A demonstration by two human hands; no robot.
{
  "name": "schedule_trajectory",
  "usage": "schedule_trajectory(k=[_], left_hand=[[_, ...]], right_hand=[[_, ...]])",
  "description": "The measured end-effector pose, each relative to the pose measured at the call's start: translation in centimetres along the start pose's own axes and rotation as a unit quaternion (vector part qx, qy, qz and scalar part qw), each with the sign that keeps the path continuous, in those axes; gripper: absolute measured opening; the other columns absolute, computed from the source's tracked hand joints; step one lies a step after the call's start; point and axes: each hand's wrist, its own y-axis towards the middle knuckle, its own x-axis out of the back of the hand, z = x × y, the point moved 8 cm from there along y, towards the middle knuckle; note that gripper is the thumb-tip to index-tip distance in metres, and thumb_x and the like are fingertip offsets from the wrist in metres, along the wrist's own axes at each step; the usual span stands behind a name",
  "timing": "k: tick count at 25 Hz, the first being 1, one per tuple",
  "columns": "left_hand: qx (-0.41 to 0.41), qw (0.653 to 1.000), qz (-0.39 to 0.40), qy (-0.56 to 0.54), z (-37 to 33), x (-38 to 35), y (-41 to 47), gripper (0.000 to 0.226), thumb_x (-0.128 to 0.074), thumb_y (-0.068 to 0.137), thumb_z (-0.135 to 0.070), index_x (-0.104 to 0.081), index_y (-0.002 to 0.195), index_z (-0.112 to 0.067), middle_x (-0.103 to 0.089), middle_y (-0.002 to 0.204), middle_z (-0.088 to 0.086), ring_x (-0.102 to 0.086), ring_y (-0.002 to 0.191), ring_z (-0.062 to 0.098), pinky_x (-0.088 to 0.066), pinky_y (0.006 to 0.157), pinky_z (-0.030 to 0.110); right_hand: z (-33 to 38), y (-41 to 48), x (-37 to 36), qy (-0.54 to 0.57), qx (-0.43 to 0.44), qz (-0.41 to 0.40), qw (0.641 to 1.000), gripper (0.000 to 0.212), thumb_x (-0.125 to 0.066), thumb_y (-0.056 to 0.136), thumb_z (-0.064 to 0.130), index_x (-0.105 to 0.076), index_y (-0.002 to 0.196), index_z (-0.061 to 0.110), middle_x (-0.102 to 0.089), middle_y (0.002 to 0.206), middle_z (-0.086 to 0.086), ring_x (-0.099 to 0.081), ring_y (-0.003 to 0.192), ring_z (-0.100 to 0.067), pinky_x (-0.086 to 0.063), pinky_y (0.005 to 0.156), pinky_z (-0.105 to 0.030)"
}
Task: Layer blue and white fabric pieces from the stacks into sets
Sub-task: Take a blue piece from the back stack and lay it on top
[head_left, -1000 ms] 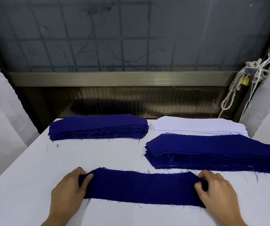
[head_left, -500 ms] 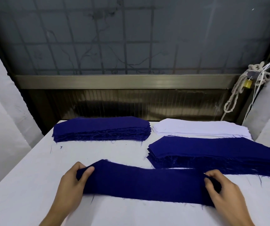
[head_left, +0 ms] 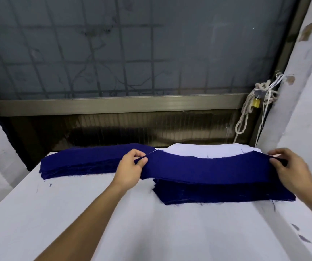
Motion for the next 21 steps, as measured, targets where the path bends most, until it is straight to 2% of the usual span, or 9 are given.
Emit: schedule_trajectory(k=[3,5,9,12,15,17,19,21], left_hand=[[0.028,0.999,0.022,0.02,-0.6,-4.4,1.9,0.02,-0.062,0.102,-0.024,-0.065,0.12,-0.018,-0.066,0.121,-0.001,-0.063,0.11,0.018,-0.056,0.092,0.034],[0.049,0.997,0.033,0.045,-0.2,-6.6,2.6,0.022,-0.063,0.101,-0.024,-0.066,0.121,-0.015,-0.066,0.122,0.001,-0.063,0.109,0.02,-0.057,0.094,0.038],[0.075,0.989,0.065,0.113,1.9,-8.9,2.9,0.008,-0.067,0.098,-0.022,-0.064,0.105,-0.021,-0.065,0.113,0.001,-0.061,0.101,0.017,-0.06,0.087,0.04],[0.079,0.987,0.071,0.123,3.0,-8.8,3.1,0.014,-0.073,0.094,-0.027,-0.062,0.101,-0.022,-0.066,0.108,0.001,-0.064,0.098,0.021,-0.061,0.081,0.04],[0.068,0.982,0.09,0.155,3.5,-8.1,3.3,0.021,-0.076,0.091,-0.033,-0.061,0.1,-0.023,-0.069,0.098,0.002,-0.066,0.091,0.018,-0.059,0.076,0.032],[0.054,0.98,0.088,0.172,3.8,-6.8,3.6,0.02,-0.076,0.091,-0.035,-0.061,0.096,-0.023,-0.072,0.085,-0.001,-0.068,0.084,0.014,-0.059,0.079,0.035],[0.042,0.979,0.064,0.188,3.9,-4.5,4.3,0.018,-0.073,0.093,-0.037,-0.061,0.093,-0.024,-0.071,0.076,-0.003,-0.068,0.079,0.013,-0.059,0.077,0.037],[0.037,0.982,0.029,0.185,4.0,-1.4,5.4,0.014,-0.069,0.096,-0.037,-0.061,0.094,-0.025,-0.069,0.073,-0.003,-0.067,0.077,0.012,-0.057,0.073,0.034]], right_hand=[[-1.9,3.0,0.5,-0.061,-0.029,0.009,0.998,0.018,-0.056,0.1,0.008,-0.063,0.104,0.025,-0.071,0.105,-0.011,-0.058,0.09,-0.03,-0.042,0.078,-0.037],[-3.5,4.0,0.1,-0.114,-0.053,0.04,0.991,0.019,-0.053,0.101,0.009,-0.063,0.105,0.025,-0.071,0.107,-0.011,-0.057,0.089,-0.03,-0.042,0.075,-0.035],[-6.1,3.9,-0.9,-0.175,-0.079,0.076,0.978,0.021,-0.049,0.102,0.01,-0.059,0.104,0.027,-0.07,0.109,-0.011,-0.056,0.087,-0.03,-0.044,0.071,-0.034],[-6.5,3.5,-1.4,-0.209,-0.056,0.086,0.973,0.017,-0.05,0.103,0.012,-0.058,0.103,0.027,-0.069,0.11,-0.01,-0.058,0.09,-0.03,-0.045,0.072,-0.034],[-6.2,3.1,-1.7,-0.3,-0.022,0.089,0.949,0.018,-0.05,0.102,0.018,-0.061,0.114,0.026,-0.065,0.12,-0.007,-0.054,0.108,-0.028,-0.048,0.087,-0.038],[-5.0,2.9,-1.8,-0.36,0.011,0.06,0.931,0.026,-0.05,0.099,0.019,-0.06,0.121,0.027,-0.06,0.127,-0.004,-0.047,0.119,-0.027,-0.041,0.099,-0.041],[-2.3,3.0,-2.5,-0.335,0.047,0.031,0.94,0.028,-0.056,0.095,0.017,-0.062,0.121,0.026,-0.059,0.128,-0.003,-0.046,0.121,-0.026,-0.038,0.103,-0.042],[1.7,3.1,-4.2,-0.272,0.091,0.025,0.958,0.024,-0.063,0.094,0.016,-0.064,0.116,0.026,-0.063,0.122,-0.001,-0.051,0.115,-0.023,-0.044,0.102,-0.042]])
